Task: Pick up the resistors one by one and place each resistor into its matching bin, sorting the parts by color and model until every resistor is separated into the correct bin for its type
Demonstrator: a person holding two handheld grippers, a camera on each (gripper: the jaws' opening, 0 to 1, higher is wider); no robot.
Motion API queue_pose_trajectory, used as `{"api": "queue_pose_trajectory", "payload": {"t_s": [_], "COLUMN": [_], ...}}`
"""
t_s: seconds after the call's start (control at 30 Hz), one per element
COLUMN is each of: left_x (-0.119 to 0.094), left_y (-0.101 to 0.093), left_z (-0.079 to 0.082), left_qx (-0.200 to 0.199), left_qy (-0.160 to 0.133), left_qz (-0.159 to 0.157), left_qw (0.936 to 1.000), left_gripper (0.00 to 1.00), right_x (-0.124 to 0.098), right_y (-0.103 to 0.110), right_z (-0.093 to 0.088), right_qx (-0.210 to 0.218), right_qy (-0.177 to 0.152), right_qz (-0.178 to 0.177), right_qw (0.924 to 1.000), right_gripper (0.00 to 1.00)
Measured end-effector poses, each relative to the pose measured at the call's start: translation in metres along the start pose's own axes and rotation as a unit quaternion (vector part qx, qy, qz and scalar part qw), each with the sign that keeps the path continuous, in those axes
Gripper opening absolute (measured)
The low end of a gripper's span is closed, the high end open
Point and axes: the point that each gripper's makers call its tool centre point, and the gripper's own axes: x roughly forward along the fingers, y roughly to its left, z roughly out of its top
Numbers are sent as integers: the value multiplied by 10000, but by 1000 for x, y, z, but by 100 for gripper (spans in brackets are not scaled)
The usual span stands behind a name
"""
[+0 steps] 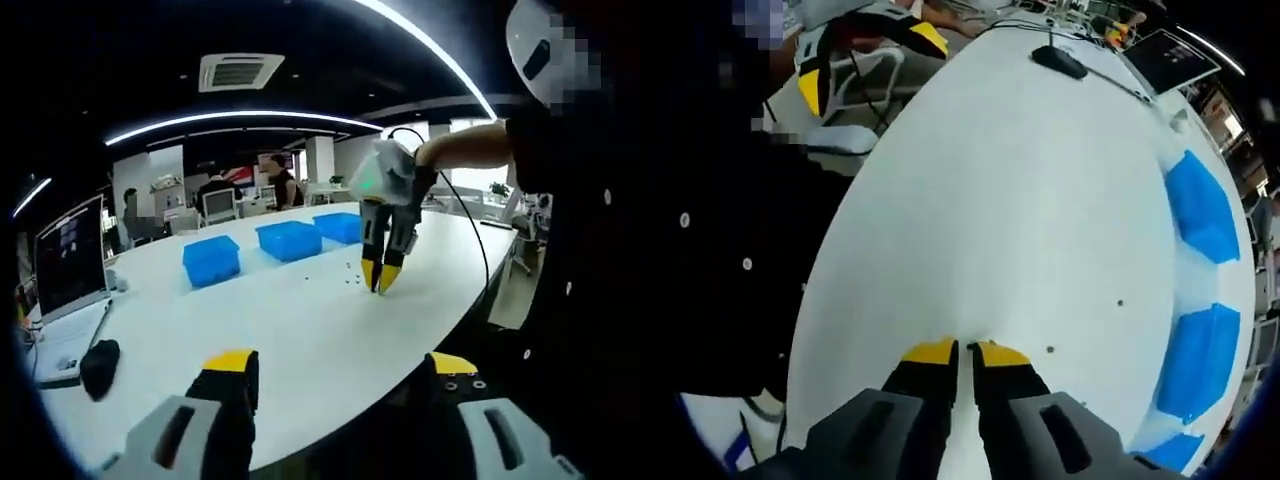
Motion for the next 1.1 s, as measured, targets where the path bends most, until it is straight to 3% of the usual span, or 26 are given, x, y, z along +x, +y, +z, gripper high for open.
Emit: {"api": "queue_pose_trajectory", "payload": {"t_s": [0.4,0.53,0.63,0.73,0.8,0.9,0.97,1.1], "left_x": [-2,-3,-3,-1,1,5,7,12], "left_y": [-3,-2,4,8,10,14,16,22], "left_z": [9,16,23,33,40,52,60,72], "left_qx": [-60,-121,-158,-215,-248,-231,-252,-241], "left_qy": [-177,-322,-456,-625,-743,-911,-1029,-1190], "left_qz": [-34,-26,44,79,87,107,109,168], "left_qw": [9998,9994,9988,9978,9969,9955,9943,9925], "left_gripper": [67,67,67,67,67,67,67,67], "right_x": [-1,-19,-48,-82,-104,-136,-151,-183], "right_y": [1,-4,-13,-20,-23,-21,-18,-5], "right_z": [-4,6,11,9,2,-17,-26,-54], "right_qx": [-65,319,768,1260,1591,1992,2202,2695], "right_qy": [-33,-580,-1206,-1877,-2267,-2789,-3087,-3682], "right_qz": [-36,-181,-432,-786,-1073,-1638,-1947,-2711], "right_qw": [10000,9976,9888,9709,9549,9250,9046,8476], "right_gripper": [5,5,5,5,5,5,5,5]}}
